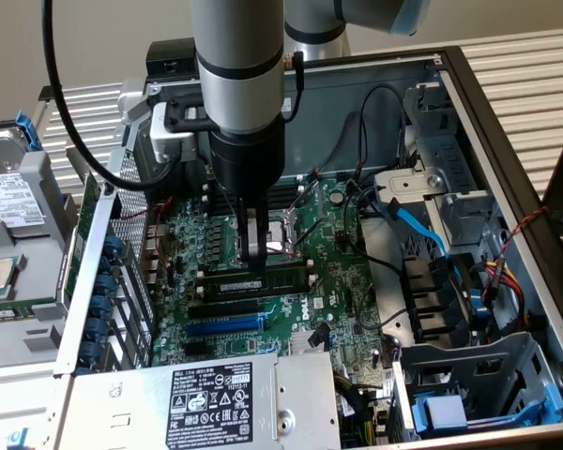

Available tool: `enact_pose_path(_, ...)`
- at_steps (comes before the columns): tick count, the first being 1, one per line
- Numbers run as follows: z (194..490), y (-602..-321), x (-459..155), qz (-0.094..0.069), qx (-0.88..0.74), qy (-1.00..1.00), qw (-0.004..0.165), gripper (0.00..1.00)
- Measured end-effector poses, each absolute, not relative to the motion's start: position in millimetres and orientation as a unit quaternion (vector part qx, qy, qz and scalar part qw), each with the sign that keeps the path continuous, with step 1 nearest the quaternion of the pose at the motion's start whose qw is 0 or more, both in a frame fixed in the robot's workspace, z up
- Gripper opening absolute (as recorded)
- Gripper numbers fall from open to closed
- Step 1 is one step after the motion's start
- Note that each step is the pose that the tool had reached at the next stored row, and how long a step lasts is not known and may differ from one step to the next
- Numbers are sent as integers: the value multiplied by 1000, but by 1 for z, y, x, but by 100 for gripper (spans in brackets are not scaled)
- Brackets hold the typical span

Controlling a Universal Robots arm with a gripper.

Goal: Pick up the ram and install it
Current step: 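Press down the ram until it locks into place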

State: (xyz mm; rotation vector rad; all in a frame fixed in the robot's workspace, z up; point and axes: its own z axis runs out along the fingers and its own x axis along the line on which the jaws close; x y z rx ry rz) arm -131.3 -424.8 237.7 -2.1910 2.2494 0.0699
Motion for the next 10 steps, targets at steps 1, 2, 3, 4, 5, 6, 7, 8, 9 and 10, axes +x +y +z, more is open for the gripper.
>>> enact_pose_path(1, 237, -425, -131, 22, -698, 716, 0, 11)
enact_pose_path(2, 237, -425, -131, 22, -698, 716, 0, 11)
enact_pose_path(3, 237, -425, -131, 22, -698, 716, 0, 11)
enact_pose_path(4, 236, -425, -131, 22, -698, 716, 0, 11)
enact_pose_path(5, 236, -425, -131, 22, -698, 716, 0, 11)
enact_pose_path(6, 236, -425, -131, 21, -698, 716, -1, 11)
enact_pose_path(7, 235, -425, -131, 21, -698, 716, -1, 11)
enact_pose_path(8, 235, -425, -131, 21, -698, 716, -1, 11)
enact_pose_path(9, 235, -425, -131, 21, -698, 716, -1, 11)
enact_pose_path(10, 234, -425, -131, 21, -698, 716, -1, 11)
